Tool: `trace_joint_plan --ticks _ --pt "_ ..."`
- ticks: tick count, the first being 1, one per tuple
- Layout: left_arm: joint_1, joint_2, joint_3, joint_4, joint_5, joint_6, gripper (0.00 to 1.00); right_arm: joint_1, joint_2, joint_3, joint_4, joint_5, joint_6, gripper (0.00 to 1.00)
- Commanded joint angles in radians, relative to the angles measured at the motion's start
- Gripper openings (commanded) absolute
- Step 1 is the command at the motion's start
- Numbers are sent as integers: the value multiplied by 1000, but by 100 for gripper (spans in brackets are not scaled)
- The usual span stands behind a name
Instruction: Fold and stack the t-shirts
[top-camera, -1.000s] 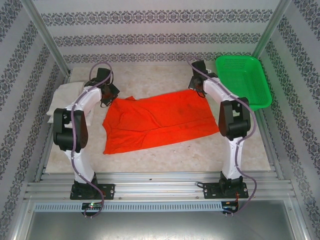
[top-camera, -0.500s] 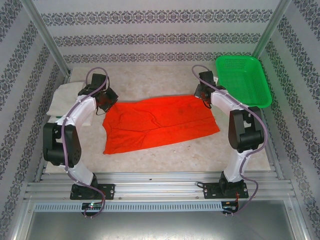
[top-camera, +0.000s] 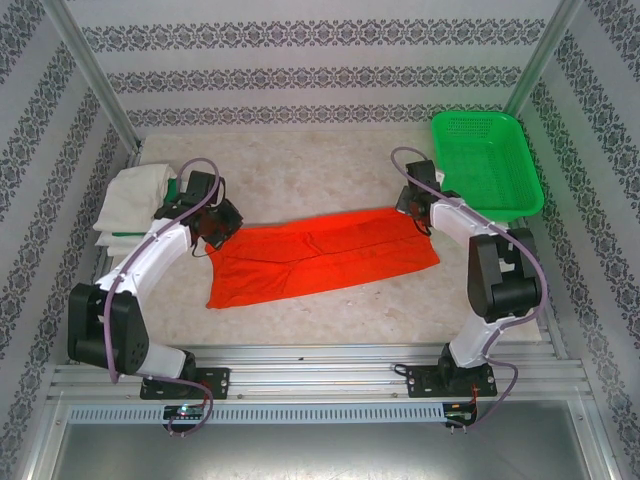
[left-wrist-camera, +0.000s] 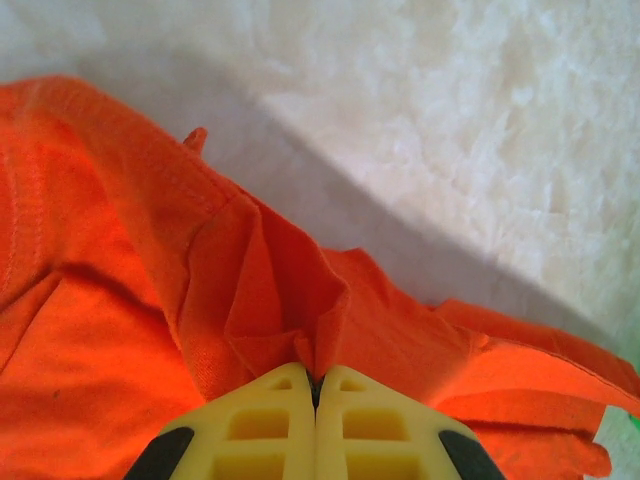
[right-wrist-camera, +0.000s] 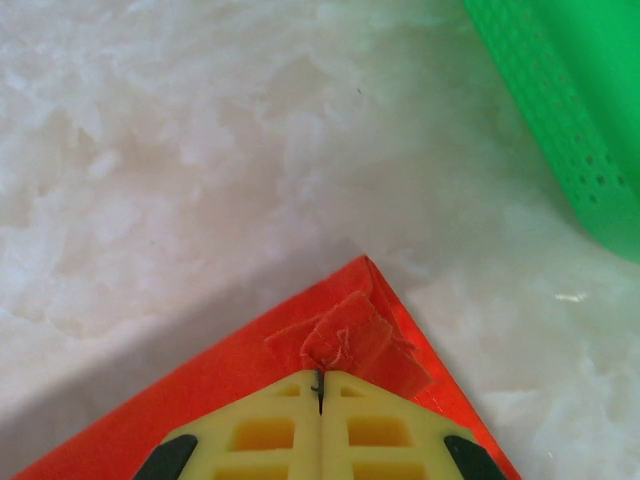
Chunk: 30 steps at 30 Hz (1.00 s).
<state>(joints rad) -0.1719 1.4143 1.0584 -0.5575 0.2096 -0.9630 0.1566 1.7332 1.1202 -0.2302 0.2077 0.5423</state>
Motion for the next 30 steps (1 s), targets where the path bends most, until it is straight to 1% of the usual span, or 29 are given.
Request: trace_joint_plan --ticks 1,8,12,16,23,26,30 --pt "-28 -69 -38 -63 -4 -52 0 -15 -63 -52 18 1 -15 0" --pt "-80 -130 -97 -118 24 -113 0 -15 -132 -135 25 -3 -10 0" --pt "-111 -170 -118 -143 22 -148 0 -17 -160 -165 26 -1 -14 0" --pt "-115 -191 -172 -150 5 -158 0 -18 -170 -194 31 -1 -14 0" --pt "-115 -198 -258 -113 -24 -172 0 -22 -201 -265 35 13 17 0" --pt "-115 -192 -275 -101 -18 -172 0 -27 -211 -295 39 21 19 0" --pt "-115 -174 -300 -84 -12 -167 0 -34 -184 -308 41 16 22 0"
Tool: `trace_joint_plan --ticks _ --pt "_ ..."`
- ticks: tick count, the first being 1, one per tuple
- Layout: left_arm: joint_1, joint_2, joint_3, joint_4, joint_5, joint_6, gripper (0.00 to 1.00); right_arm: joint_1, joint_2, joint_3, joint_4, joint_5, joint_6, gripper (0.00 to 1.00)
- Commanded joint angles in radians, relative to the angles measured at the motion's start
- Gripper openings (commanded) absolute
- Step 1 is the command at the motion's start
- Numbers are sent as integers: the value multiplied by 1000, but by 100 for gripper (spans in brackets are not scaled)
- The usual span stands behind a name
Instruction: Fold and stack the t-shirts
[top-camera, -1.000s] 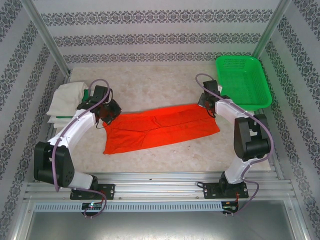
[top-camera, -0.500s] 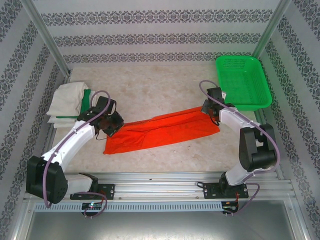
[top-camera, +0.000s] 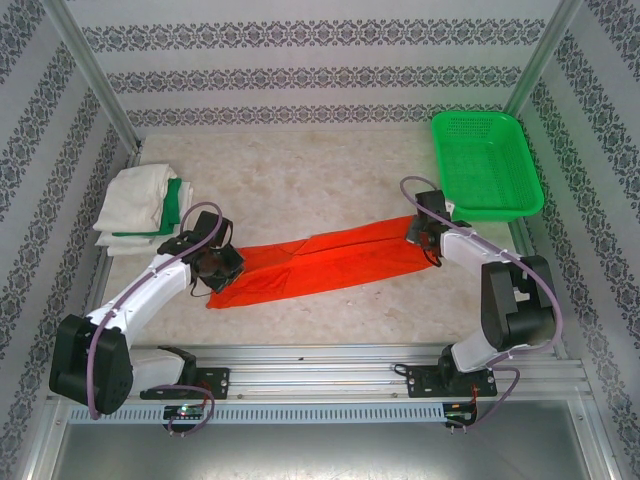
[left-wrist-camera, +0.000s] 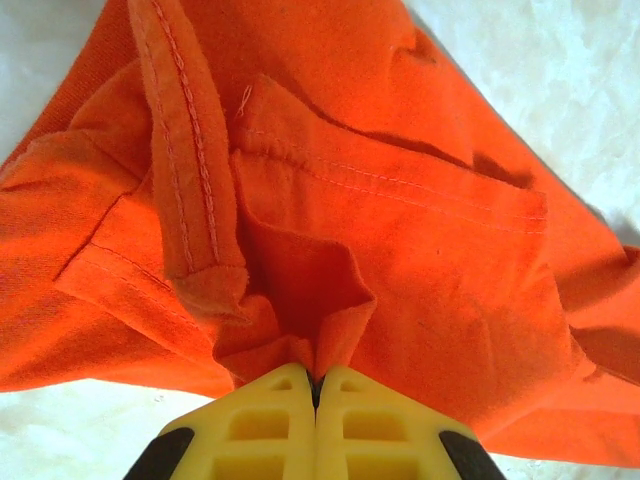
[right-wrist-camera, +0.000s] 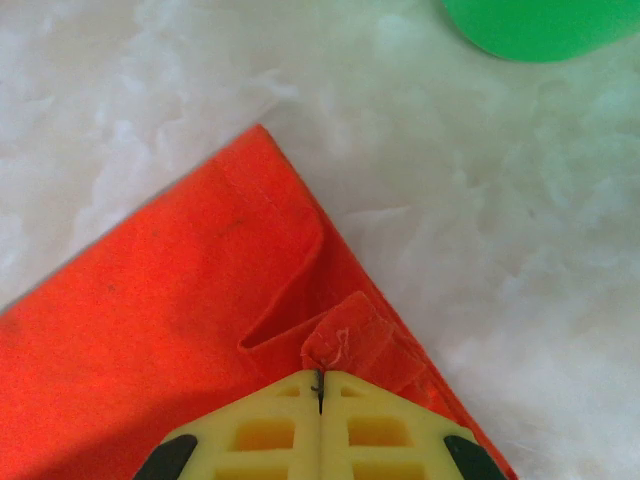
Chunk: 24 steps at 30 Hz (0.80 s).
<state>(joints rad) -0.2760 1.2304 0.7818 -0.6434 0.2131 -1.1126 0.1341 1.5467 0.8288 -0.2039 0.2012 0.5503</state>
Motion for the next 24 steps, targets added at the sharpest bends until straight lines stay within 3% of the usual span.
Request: trace_joint_plan --ticks 1,11,14,16,18,20,24 --pt "-10 16 -29 8 -13 -17 0 -11 11 -18 17 21 17 0" --pt "-9 86 -101 83 -15 -19 0 -10 44 -34 27 12 32 0" --pt "-9 110 -92 77 -20 -12 2 -9 16 -44 29 17 27 13" --pt "-9 103 -81 62 -39 -5 15 -6 -25 -60 40 29 19 36" --pt "-9 72 -64 29 -79 7 29 1 -76 -77 53 46 5 50" --pt "-8 36 -43 -10 -120 16 39 19 -117 -83 63 59 -21 56" --pt "-11 -16 -2 -52 -153 33 59 78 -148 -65 74 67 -88 59"
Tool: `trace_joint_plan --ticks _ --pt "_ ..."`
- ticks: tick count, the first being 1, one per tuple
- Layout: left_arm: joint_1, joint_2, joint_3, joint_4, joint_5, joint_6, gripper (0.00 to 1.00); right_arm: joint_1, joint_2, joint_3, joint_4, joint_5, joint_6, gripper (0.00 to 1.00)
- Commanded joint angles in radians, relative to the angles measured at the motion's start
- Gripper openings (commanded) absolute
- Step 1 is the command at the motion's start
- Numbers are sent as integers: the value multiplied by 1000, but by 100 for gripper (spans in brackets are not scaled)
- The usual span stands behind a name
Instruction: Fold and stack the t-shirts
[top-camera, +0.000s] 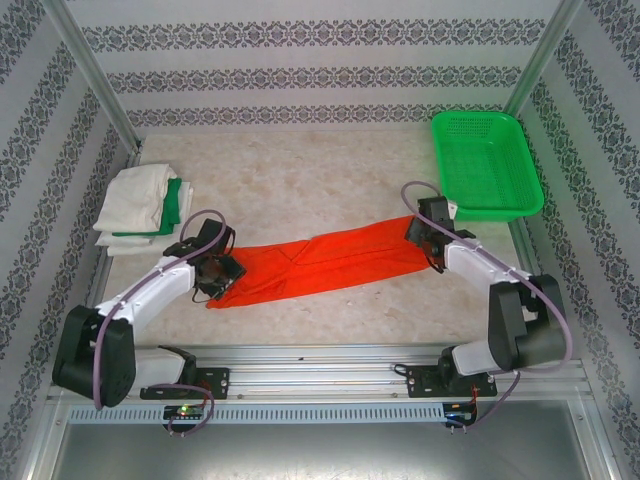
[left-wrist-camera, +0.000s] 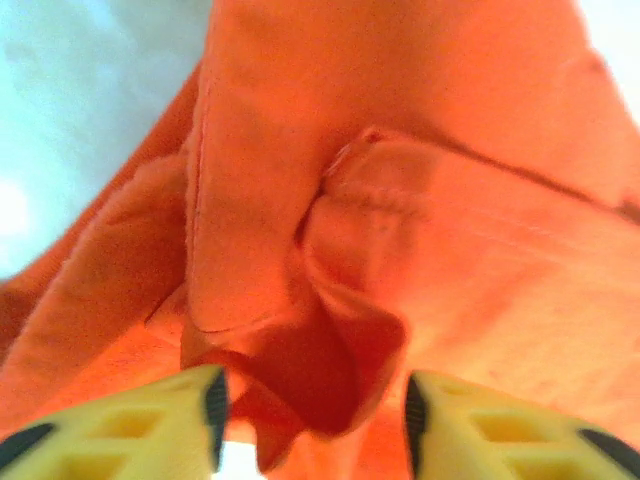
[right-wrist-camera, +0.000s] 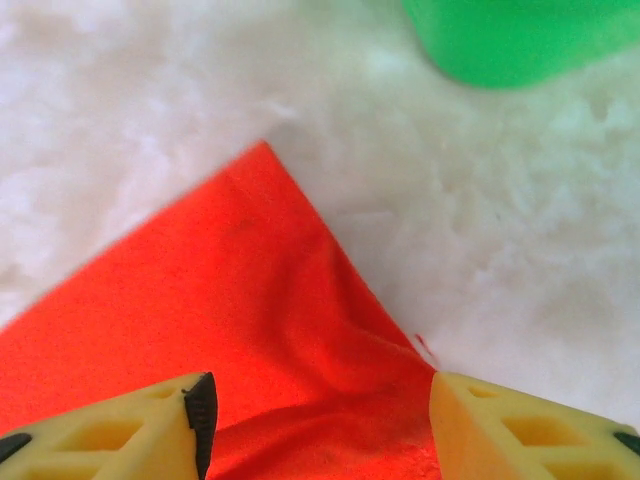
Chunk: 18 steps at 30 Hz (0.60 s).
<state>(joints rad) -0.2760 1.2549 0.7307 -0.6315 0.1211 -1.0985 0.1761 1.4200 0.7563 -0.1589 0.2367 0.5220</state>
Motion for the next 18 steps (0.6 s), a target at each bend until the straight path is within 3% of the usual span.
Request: trace_joint_plan --ticks 1,3,5,12,18 --pt "-11 -41 54 -60 -56 20 61 46 -14 15 34 23 -69 59" --pt "-13 -34 59 -22 -33 16 67 55 32 53 27 -32 -84 59" --pt "-17 -10 48 41 -5 1 66 60 106 116 -17 -89 -84 57" --pt "-18 161 7 189 47 -12 32 56 317 232 -91 -213 -15 50" --pt "18 305 59 227 -7 66 32 43 314 202 -117 -225 7 49"
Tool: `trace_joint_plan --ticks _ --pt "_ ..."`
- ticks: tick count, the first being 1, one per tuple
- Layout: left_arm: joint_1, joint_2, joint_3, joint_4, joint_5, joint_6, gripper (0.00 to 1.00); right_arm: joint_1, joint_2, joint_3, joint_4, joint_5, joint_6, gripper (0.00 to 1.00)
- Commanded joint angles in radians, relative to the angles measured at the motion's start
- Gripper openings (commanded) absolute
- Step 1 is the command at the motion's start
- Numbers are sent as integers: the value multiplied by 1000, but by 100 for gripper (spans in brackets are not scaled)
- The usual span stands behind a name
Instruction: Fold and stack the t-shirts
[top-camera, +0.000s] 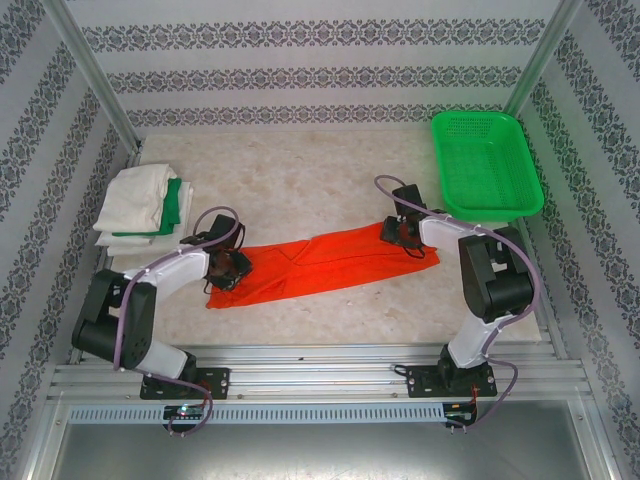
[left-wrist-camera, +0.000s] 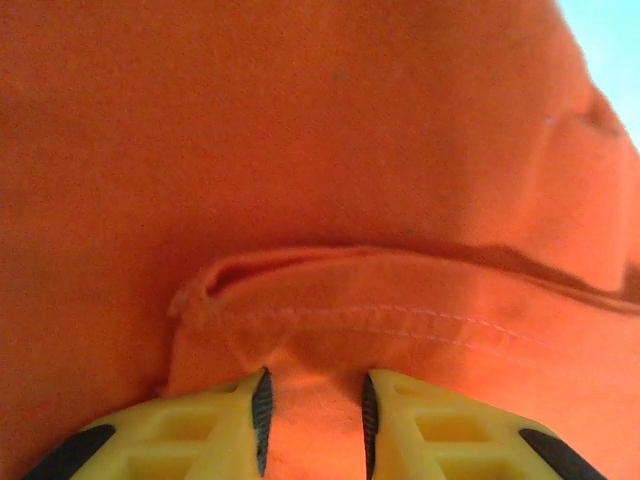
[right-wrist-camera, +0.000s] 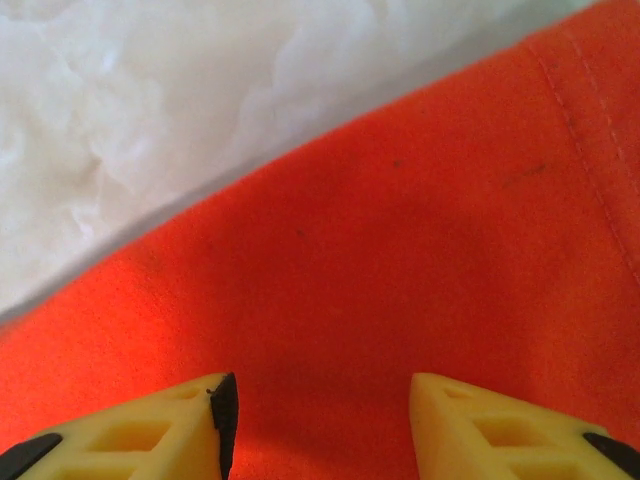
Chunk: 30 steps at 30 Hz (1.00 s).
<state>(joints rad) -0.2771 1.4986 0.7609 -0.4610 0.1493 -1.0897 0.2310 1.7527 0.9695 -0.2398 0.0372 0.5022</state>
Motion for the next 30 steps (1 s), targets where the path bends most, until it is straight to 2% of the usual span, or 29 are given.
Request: trace_joint_plan --ticks 1,8,11,13,18,22,26,30 --pt "30 93 48 64 -36 77 32 -15 -25 -16 -44 -26 27 49" --pt "87 411 362 30 -63 237 37 4 -101 -89 -90 -21 33 49" --pt "92 546 545 -45 -77 286 39 52 -148 -140 -104 -26 69 49" --pt "92 618 655 -76 -100 305 42 95 -188 -175 -125 18 94 49" --pt "104 805 963 -177 -145 370 59 153 -285 -258 -165 72 140 48" --pt "107 954 1250 -285 -145 409 68 187 -350 -308 -127 -35 153 48" --pt "107 1053 1436 -363 -122 412 72 256 -372 -296 -141 -44 173 49" --pt "101 1020 1444 -347 -97 413 83 281 -430 -258 -160 28 137 49"
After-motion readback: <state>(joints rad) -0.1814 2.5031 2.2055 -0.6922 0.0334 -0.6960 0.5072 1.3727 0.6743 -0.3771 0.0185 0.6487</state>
